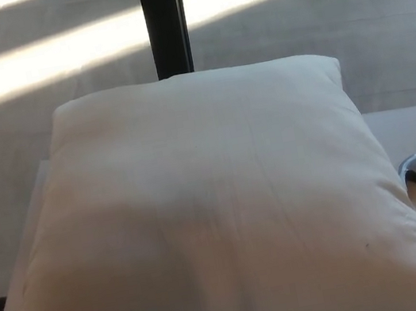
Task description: A hammer is kept on the right hand side and a pillow is kept on the left hand side on the desk infront of the robot and the robot uses its right hand to pick up the hammer and makes a downward swinging motion to hit the pillow
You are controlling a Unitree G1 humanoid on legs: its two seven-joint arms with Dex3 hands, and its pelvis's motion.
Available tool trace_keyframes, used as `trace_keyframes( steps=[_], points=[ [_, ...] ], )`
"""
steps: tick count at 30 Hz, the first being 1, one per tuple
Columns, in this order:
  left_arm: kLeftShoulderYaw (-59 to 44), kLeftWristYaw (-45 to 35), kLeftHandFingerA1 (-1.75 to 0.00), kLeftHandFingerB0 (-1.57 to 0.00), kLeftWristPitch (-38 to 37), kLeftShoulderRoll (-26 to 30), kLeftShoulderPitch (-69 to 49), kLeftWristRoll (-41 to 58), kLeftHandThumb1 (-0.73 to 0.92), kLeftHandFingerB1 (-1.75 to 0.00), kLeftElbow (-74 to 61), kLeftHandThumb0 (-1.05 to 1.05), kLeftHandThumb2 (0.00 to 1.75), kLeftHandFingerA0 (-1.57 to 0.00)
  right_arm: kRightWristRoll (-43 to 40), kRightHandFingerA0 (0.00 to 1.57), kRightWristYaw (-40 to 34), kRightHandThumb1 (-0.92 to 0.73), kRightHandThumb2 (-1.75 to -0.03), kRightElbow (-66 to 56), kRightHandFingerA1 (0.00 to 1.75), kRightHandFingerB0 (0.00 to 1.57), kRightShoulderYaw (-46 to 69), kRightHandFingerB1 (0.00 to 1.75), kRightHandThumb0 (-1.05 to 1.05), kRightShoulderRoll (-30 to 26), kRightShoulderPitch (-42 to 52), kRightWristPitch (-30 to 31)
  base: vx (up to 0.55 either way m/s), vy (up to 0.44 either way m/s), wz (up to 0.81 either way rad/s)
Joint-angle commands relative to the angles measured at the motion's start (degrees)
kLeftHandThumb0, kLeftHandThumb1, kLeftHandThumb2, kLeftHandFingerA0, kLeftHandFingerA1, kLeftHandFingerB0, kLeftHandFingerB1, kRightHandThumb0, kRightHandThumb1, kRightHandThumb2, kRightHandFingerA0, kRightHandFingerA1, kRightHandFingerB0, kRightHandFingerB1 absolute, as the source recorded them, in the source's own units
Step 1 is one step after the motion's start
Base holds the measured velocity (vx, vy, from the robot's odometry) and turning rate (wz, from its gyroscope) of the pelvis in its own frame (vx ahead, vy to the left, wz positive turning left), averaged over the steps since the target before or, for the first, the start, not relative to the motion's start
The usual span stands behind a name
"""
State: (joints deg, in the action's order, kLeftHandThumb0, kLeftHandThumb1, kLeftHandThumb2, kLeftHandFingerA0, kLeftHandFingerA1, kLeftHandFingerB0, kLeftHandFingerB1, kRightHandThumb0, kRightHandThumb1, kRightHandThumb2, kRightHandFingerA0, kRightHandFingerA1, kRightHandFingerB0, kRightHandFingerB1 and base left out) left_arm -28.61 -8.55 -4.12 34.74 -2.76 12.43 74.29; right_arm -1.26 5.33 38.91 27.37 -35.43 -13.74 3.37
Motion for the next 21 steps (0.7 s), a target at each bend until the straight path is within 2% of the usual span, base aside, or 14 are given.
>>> trace_keyframes(
  steps=[1,2,3,4,5,9,10,12,14,16,17,19,20,21],
  points=[
    [-0.3,-0.7,-0.56,-0.64,0.6,0.9,0.1,0.5,0.78,-0.45,-0.1,-0.74,0.63,-0.69,-18.4,0.00,-15.3,-0.70,-0.91,11.7,0.00,0.01,25.6,0.09,-0.75,0.3,1.9,-3.3,0.00,0.000,0.00],
    [-0.3,-0.4,-0.56,-0.66,0.5,0.6,0.1,0.5,0.77,-0.45,0.1,-0.75,0.63,-0.71,-18.7,0.00,-15.5,-0.82,-0.73,12.9,0.00,0.00,26.3,0.25,-0.70,1.4,2.5,-3.6,0.00,0.000,0.00],
    [0.0,-0.2,-0.55,-0.66,0.3,0.5,0.0,0.2,0.79,-0.44,0.1,-0.75,0.64,-0.70,-18.9,0.00,-15.5,-0.79,-0.64,13.7,0.00,0.01,26.9,0.28,-0.65,2.2,2.8,-3.9,0.00,0.000,0.00],
    [0.3,-0.1,-0.55,-0.66,-0.1,0.5,-0.1,-0.2,0.79,-0.44,0.1,-0.75,0.64,-0.70,-19.0,0.00,-15.4,-0.79,-0.64,14.3,0.00,0.01,27.5,0.28,-0.65,2.7,2.8,-4.1,0.00,0.000,0.00],
    [0.2,-0.2,-0.56,-0.66,-0.2,-0.1,-0.9,0.0,0.79,-0.45,0.1,-0.76,0.64,-0.70,-18.3,0.00,-16.8,-0.62,-0.90,15.3,0.09,0.06,27.5,0.20,-0.80,2.5,2.8,-2.7,0.00,0.000,0.00],
    [-0.2,-0.7,-0.58,-0.62,-0.3,-0.3,-1.0,0.5,0.79,-0.46,-0.1,-0.75,0.63,-0.69,-23.1,0.00,-15.3,-0.54,-0.86,18.4,0.11,0.07,33.6,0.25,-0.77,4.6,1.3,-2.7,0.00,0.000,0.00],
    [-0.3,-0.3,-0.57,-0.65,-0.3,-0.6,-1.5,0.6,0.78,-0.46,0.0,-0.76,0.63,-0.70,-25.5,0.00,-12.7,-0.80,-0.63,19.9,0.12,0.00,35.8,0.26,-0.54,5.5,1.2,-3.5,0.00,0.000,0.00],
    [0.1,0.5,-0.57,-0.66,0.0,-0.7,-1.3,0.1,0.78,-0.46,-0.1,-0.75,0.63,-0.70,-26.2,0.02,-11.5,-0.70,-0.88,22.1,0.37,0.02,37.0,0.16,-0.58,8.4,1.5,-3.8,0.00,0.000,0.00],
    [0.0,-0.1,-0.57,-0.64,-0.5,-0.7,-1.4,0.2,0.78,-0.46,-0.1,-0.73,0.63,-0.70,-25.0,0.00,-10.8,-0.54,-0.90,23.2,0.35,0.00,36.6,0.19,-0.67,9.9,2.2,-3.6,0.00,0.000,0.00],
    [0.0,0.1,-0.57,-0.64,-0.3,-0.7,-1.3,0.3,0.78,-0.46,0.0,-0.73,0.63,-0.70,-24.5,0.00,-10.3,-0.54,-0.90,23.9,0.35,0.00,36.8,0.19,-0.67,10.4,2.3,-4.0,0.00,0.000,0.00],
    [0.2,-0.2,-0.59,-0.62,0.0,-0.6,-0.8,0.1,0.78,-0.48,-0.1,-0.75,0.63,-0.69,-26.4,0.10,-11.3,-0.58,-0.96,25.3,0.56,0.04,38.8,0.27,-0.78,10.6,2.5,-0.9,0.00,0.000,0.00],
    [0.5,-0.4,-0.59,-0.60,0.1,-0.6,-0.9,-0.1,0.79,-0.47,-0.1,-0.75,0.63,-0.68,-26.9,0.17,-12.1,-0.63,-0.99,25.8,0.58,0.04,40.0,0.27,-0.78,10.4,2.5,0.4,0.00,0.000,0.00],
    [0.5,-0.3,-0.58,-0.63,0.4,-0.5,-0.8,-0.1,0.77,-0.48,-0.1,-0.76,0.63,-0.70,-26.9,0.17,-11.6,-0.81,-0.65,26.0,0.52,0.07,40.3,0.28,-0.76,10.1,2.8,0.8,0.00,0.000,0.00],
    [0.3,0.3,-0.58,-0.65,0.7,-0.5,-0.4,0.0,0.76,-0.48,0.0,-0.76,0.63,-0.72,-26.9,0.18,-12.2,-0.62,-0.98,26.5,0.58,0.05,40.6,0.40,-0.77,9.9,2.6,0.8,0.00,0.000,0.00]
  ],
)
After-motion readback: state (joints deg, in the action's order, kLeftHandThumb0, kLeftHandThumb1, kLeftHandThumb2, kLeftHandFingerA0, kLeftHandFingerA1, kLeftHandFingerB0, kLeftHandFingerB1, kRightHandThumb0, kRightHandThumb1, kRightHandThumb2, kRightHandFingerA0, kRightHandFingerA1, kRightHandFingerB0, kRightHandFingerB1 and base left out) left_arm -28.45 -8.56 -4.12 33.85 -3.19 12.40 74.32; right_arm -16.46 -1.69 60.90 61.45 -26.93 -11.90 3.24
